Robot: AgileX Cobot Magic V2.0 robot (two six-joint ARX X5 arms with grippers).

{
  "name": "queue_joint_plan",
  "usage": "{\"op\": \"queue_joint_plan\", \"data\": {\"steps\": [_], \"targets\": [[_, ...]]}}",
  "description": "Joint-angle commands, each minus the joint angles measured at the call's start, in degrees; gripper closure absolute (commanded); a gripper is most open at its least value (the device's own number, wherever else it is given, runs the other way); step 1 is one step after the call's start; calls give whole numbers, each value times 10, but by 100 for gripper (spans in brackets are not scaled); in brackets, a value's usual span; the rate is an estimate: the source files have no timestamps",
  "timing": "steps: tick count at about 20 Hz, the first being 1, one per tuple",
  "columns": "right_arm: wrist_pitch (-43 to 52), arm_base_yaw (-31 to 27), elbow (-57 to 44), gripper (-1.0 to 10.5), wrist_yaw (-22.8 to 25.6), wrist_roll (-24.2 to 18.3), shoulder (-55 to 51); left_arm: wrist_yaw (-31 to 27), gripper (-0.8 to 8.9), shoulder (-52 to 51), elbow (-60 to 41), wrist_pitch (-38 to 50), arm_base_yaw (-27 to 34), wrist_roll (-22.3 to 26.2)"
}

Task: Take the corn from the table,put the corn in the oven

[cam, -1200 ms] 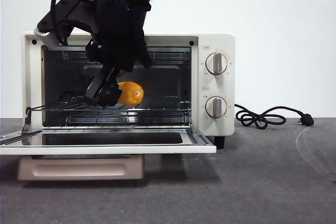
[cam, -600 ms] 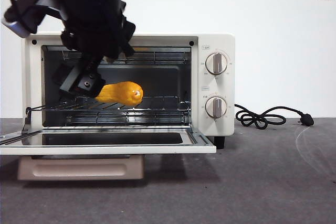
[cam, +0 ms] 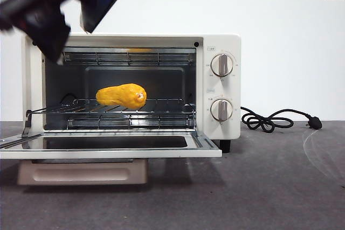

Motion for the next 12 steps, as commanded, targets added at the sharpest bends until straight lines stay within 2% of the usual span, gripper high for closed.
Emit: {"op": "queue_joint_plan", "data": {"steps": [1, 3, 8, 10, 12], "targets": [[-52, 20, 2, 611, -27, 88, -34, -17, 822, 3, -4, 18, -34, 11], [-101, 35, 2, 731, -50, 106, -73, -30, 822, 12, -4, 32, -75, 19], [-188, 43, 2, 873, -81, 142, -143, -24, 822, 44, -5, 42, -138, 26], [-226, 43, 2, 930, -96, 155, -169, 13, 822, 59, -5, 42, -160, 39], [-262, 38, 2, 956, -103, 166, -195, 73, 822, 73, -5, 43, -179, 45]]}}
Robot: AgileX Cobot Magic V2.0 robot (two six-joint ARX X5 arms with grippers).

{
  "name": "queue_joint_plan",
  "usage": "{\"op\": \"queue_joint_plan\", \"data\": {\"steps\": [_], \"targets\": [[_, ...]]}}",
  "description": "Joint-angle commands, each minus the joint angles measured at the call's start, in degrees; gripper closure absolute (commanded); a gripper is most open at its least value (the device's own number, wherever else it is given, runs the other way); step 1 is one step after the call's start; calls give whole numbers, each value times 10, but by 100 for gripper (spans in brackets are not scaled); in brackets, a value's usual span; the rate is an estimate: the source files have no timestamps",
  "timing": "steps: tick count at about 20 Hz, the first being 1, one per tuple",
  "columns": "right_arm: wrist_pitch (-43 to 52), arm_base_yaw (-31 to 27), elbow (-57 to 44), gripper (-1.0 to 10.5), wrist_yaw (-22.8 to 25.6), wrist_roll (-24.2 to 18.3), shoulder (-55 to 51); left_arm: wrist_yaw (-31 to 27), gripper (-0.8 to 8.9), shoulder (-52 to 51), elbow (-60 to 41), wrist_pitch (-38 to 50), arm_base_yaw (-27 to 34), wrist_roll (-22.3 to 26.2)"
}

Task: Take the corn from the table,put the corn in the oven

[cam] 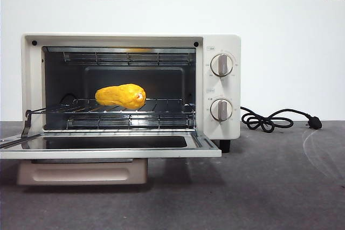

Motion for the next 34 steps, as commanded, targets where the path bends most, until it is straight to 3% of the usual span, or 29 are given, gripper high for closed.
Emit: {"op": "queue_joint_plan", "data": {"steps": [1, 7, 12, 15, 19, 24, 30, 34], "targets": [[-44, -6, 1, 955, -10, 34, -31, 90, 822, 20, -5, 6, -24, 27], [-115, -39, 1, 956, -67, 55, -97, 317, 822, 82, -14, 8, -38, 106], [-153, -87, 1, 956, -183, 69, -133, 347, 822, 136, -48, 23, -13, 115], [-167, -120, 1, 955, -241, 69, -144, 354, 822, 163, -88, 55, 33, 115], [-180, -162, 1, 956, -274, 68, -146, 380, 822, 176, -150, 99, 145, 104], [-192, -223, 1, 956, -306, 55, -145, 453, 822, 172, -195, 124, 346, 110], [-194, -310, 1, 956, -411, 27, -145, 665, 822, 169, -201, 177, 606, 110], [-193, -371, 1, 956, -469, 0, -144, 723, 822, 182, -201, 177, 741, 116]]}}
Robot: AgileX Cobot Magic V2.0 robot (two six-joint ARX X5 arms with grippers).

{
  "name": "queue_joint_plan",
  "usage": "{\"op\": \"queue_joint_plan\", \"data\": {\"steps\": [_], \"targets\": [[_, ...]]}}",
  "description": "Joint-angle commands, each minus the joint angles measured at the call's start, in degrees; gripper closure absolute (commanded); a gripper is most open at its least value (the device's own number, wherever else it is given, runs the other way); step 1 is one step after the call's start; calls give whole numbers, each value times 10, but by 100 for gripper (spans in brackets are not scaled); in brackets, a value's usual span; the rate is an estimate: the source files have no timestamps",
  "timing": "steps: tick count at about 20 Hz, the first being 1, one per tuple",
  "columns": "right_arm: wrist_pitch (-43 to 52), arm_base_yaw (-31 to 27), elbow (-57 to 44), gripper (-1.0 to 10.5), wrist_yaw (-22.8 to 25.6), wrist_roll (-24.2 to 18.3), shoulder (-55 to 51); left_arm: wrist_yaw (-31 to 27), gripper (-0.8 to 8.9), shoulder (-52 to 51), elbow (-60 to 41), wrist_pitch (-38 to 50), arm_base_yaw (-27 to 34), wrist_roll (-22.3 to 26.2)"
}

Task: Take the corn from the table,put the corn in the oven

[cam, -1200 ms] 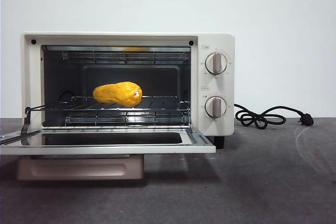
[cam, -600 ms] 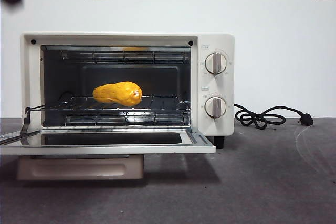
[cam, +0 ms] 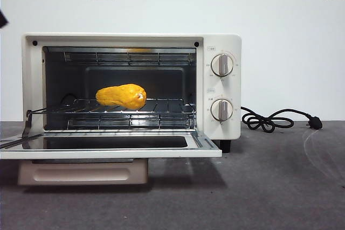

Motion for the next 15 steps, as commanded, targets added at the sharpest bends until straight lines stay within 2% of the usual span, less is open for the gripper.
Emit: {"op": "queue_joint_plan", "data": {"steps": [1, 2, 4, 9, 15], "targets": [[2, -44, 0, 956, -38, -35, 2, 36, 822, 19, -3, -8, 106, 14], [2, -66, 0, 956, -51, -44, 2, 59, 822, 34, -3, -14, 138, 20], [1, -96, 0, 956, -74, -55, 2, 92, 822, 68, -3, -11, 162, 22], [-5, -142, 0, 956, -98, -80, 10, 82, 822, 214, -3, 2, 163, 33], [-6, -145, 0, 956, -100, -89, 17, 56, 822, 366, -3, 24, 155, 32]]}}
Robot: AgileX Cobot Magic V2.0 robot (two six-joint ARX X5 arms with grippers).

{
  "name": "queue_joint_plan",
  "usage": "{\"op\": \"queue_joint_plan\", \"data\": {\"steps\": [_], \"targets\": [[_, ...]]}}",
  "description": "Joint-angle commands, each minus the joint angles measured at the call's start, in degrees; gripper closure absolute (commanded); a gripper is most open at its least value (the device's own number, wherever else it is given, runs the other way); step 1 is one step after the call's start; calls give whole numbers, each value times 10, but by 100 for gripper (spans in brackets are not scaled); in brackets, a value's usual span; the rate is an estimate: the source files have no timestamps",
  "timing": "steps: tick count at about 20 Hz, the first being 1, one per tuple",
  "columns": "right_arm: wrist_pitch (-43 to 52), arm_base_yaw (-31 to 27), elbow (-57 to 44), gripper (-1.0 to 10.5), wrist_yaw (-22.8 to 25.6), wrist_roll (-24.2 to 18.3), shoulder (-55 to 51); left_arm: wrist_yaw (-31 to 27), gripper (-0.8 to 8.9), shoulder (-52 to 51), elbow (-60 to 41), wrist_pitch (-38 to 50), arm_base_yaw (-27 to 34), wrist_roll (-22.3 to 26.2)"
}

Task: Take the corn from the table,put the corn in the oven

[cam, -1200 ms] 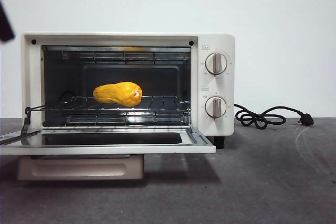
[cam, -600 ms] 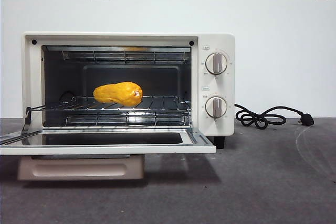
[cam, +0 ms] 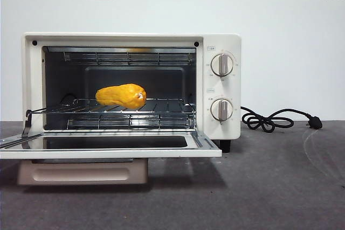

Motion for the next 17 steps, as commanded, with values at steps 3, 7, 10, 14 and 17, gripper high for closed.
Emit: {"op": "queue_joint_plan", "data": {"steps": [3, 7, 10, 14, 17], "targets": [[2, 0, 0, 956, -3, -10, 4, -44, 822, 55, -3, 13, -12, 9], [2, 0, 0, 955, -2, -10, 4, -57, 822, 94, -3, 30, -35, 2], [3, 0, 0, 955, -2, -10, 4, -57, 822, 122, -3, 40, -59, 2], [3, 0, 0, 956, -2, -10, 4, -52, 822, 137, -3, 35, -73, 9], [3, 0, 0, 955, -2, -10, 4, -26, 822, 137, -3, 22, -73, 16]]}}
